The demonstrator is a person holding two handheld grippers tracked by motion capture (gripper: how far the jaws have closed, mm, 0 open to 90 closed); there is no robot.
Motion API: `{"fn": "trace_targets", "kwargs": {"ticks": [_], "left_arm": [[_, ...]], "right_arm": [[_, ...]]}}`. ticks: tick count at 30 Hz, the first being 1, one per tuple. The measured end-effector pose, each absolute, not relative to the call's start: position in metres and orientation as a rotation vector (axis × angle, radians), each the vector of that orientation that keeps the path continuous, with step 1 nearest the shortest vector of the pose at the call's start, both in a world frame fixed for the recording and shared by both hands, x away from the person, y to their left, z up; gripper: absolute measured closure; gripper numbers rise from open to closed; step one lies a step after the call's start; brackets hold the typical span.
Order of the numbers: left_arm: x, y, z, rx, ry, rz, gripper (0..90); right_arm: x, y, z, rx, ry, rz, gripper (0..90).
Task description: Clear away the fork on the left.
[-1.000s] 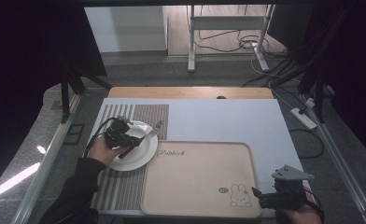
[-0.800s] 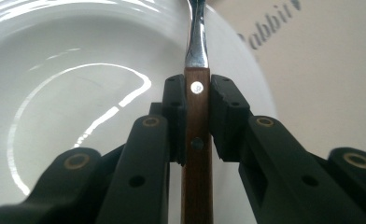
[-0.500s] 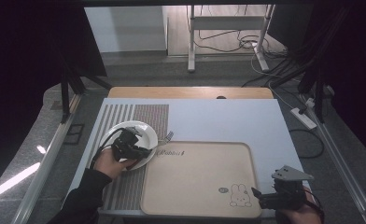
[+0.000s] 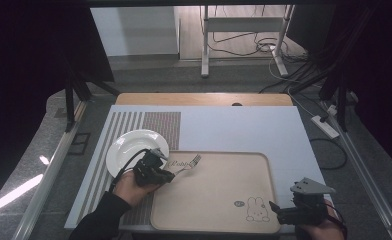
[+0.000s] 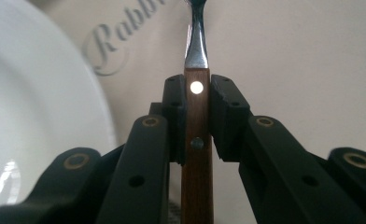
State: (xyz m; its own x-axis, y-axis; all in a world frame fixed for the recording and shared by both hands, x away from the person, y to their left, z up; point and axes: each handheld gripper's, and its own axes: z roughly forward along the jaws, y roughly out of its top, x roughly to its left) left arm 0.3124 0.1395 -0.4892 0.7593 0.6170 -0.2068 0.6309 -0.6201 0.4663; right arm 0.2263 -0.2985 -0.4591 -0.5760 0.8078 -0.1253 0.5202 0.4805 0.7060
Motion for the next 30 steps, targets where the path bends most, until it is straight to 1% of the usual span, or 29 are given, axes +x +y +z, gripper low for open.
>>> {"fn": "trace_targets", "kwargs": {"ticks": [7, 12, 15, 16, 17, 18, 19, 20, 21, 22, 23, 30], "left_arm": [[0.303, 0.118, -0.502, 2.484, 0.920, -0.064, 76.8], [0.296, 0.108, -0.505, 2.527, 0.887, -0.050, 76.5], [0.294, 0.106, -0.505, 2.540, 0.864, -0.036, 74.1], [0.294, 0.105, -0.504, 2.529, 0.860, -0.043, 74.1], [0.294, 0.105, -0.502, 2.518, 0.859, -0.038, 71.4], [0.294, 0.105, -0.501, 2.512, 0.854, -0.031, 70.5], [0.294, 0.104, -0.499, 2.511, 0.850, -0.019, 70.7], [0.295, 0.102, -0.497, 2.507, 0.843, -0.010, 71.4], [0.296, 0.100, -0.495, 2.498, 0.837, -0.007, 74.9], [0.297, 0.098, -0.494, 2.493, 0.834, -0.010, 80.7], [0.298, 0.094, -0.493, 2.488, 0.836, -0.010, 88.5], [0.308, 0.067, -0.495, 2.519, 0.762, -0.065, 89.2]], "right_arm": [[0.226, -0.298, -0.459, 1.095, 2.289, 0.864, 0.0], [0.226, -0.298, -0.459, 1.088, 2.292, 0.861, 0.0], [0.226, -0.297, -0.459, 1.086, 2.293, 0.860, 0.0], [0.226, -0.297, -0.459, 1.086, 2.293, 0.860, 0.0], [0.226, -0.297, -0.459, 1.085, 2.293, 0.859, 0.0], [0.226, -0.297, -0.459, 1.084, 2.293, 0.858, 0.0], [0.226, -0.297, -0.459, 1.084, 2.294, 0.856, 0.0], [0.226, -0.297, -0.459, 1.084, 2.295, 0.856, 0.0], [0.226, -0.297, -0.459, 1.084, 2.297, 0.853, 0.0], [0.227, -0.297, -0.459, 1.082, 2.298, 0.853, 0.0], [0.227, -0.296, -0.459, 1.081, 2.300, 0.852, 0.0], [0.227, -0.296, -0.460, 1.079, 2.300, 0.852, 0.0]]}}
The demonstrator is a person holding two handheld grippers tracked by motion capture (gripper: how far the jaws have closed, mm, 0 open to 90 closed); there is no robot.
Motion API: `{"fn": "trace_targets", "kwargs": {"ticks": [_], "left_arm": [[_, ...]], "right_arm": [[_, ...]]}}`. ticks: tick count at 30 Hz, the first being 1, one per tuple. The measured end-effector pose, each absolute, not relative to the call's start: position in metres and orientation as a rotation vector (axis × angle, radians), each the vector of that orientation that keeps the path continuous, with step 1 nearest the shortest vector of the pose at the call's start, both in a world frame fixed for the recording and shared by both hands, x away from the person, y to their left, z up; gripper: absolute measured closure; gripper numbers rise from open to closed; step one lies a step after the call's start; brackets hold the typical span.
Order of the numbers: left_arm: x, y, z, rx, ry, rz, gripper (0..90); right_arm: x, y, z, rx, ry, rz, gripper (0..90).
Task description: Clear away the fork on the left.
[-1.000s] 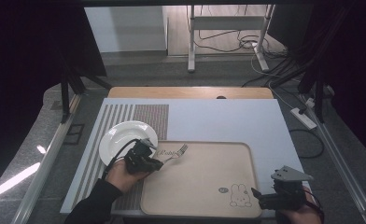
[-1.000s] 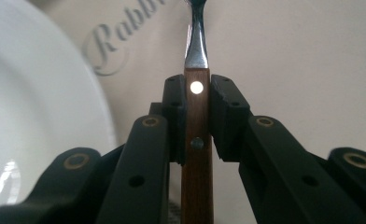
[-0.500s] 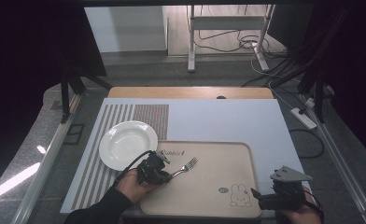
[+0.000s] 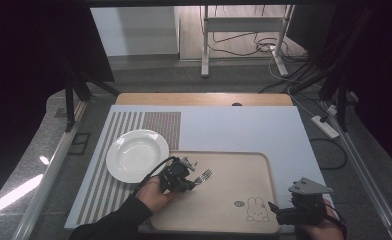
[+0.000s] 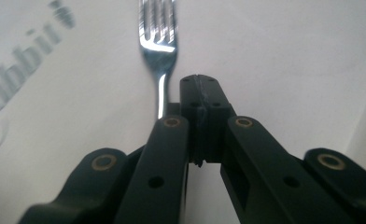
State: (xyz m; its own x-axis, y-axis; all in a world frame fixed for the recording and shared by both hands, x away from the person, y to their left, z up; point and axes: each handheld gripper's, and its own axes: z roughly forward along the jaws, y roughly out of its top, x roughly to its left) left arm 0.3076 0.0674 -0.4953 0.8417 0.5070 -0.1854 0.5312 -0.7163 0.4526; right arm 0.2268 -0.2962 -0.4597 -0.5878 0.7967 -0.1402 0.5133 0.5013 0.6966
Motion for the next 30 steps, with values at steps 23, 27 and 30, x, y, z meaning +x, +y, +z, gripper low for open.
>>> {"fn": "trace_targets", "kwargs": {"ticks": [23, 27, 30], "left_arm": [[0.334, 0.069, -0.508, 2.545, 0.848, 0.035, 89.1], [0.339, 0.079, -0.508, 2.536, 0.892, 0.044, 89.0], [0.342, 0.086, -0.509, 2.524, 0.927, 0.058, 88.9]], "right_arm": [[0.226, -0.296, -0.460, 1.062, 2.304, 0.849, 0.0], [0.226, -0.296, -0.460, 1.060, 2.308, 0.845, 0.0], [0.226, -0.295, -0.460, 1.055, 2.308, 0.846, 0.0]]}}
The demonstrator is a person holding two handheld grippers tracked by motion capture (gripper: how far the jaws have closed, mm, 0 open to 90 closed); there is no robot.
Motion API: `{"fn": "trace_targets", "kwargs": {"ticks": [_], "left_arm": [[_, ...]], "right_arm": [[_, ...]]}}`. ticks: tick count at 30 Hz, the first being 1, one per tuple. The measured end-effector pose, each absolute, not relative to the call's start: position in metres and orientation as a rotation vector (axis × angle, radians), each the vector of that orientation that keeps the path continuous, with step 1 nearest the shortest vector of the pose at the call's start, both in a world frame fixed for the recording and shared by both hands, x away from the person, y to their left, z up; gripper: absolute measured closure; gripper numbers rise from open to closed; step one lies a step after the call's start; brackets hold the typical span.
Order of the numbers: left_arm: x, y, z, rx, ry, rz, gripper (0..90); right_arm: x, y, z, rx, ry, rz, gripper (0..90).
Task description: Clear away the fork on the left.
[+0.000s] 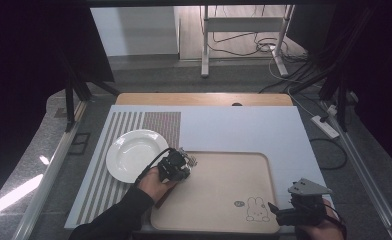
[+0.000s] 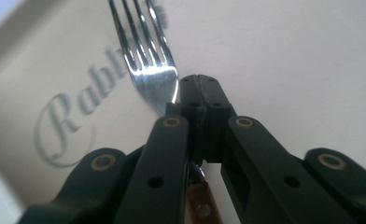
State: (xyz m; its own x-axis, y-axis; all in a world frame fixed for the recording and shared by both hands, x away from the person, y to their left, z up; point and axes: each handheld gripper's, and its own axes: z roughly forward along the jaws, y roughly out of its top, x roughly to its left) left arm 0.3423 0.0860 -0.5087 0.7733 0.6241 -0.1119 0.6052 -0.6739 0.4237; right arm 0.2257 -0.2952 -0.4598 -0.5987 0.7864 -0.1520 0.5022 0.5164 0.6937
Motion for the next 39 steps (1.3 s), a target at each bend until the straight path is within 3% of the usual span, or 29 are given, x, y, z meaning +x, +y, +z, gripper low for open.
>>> {"fn": "trace_targets", "kwargs": {"ticks": [18, 28, 39], "left_arm": [[0.356, 0.123, -0.509, 2.485, 1.088, 0.078, 88.8], [0.356, 0.128, -0.510, 2.478, 1.094, 0.069, 88.7], [0.351, 0.128, -0.503, 2.434, 1.022, 0.056, 74.9]], "right_arm": [[0.225, -0.295, -0.460, 1.045, 2.314, 0.842, 0.0], [0.225, -0.295, -0.460, 1.043, 2.316, 0.840, 0.0], [0.225, -0.295, -0.460, 1.041, 2.319, 0.839, 0.0]]}}
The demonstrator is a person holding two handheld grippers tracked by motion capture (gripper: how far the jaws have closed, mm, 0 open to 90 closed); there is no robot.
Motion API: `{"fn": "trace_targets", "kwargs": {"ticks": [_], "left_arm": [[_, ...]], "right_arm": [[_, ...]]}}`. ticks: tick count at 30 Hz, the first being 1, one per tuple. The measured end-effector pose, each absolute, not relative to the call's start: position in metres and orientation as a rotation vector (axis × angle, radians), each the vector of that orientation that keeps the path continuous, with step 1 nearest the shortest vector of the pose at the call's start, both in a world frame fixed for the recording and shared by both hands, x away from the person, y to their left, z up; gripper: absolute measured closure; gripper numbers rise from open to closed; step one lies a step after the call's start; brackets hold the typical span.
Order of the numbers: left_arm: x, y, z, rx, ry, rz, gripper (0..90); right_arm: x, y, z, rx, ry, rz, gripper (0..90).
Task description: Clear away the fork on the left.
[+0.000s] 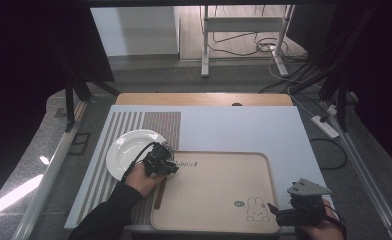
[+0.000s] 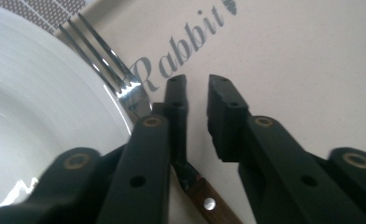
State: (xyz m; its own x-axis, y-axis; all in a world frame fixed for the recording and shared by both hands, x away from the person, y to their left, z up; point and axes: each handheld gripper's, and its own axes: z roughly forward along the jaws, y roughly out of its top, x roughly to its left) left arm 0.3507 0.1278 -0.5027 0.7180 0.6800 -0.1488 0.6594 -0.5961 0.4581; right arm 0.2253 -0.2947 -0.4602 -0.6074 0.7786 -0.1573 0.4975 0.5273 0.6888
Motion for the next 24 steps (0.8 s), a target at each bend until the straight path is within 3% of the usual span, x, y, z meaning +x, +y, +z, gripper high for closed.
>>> {"fn": "trace_targets", "kwargs": {"ticks": [5, 24], "left_arm": [[0.346, 0.128, -0.498, 2.419, 0.976, 0.066, 69.1], [0.340, 0.149, -0.492, 2.308, 0.904, 0.112, 27.2]], "right_arm": [[0.225, -0.295, -0.460, 1.041, 2.319, 0.839, 0.0], [0.225, -0.295, -0.460, 1.040, 2.321, 0.838, 0.0]]}}
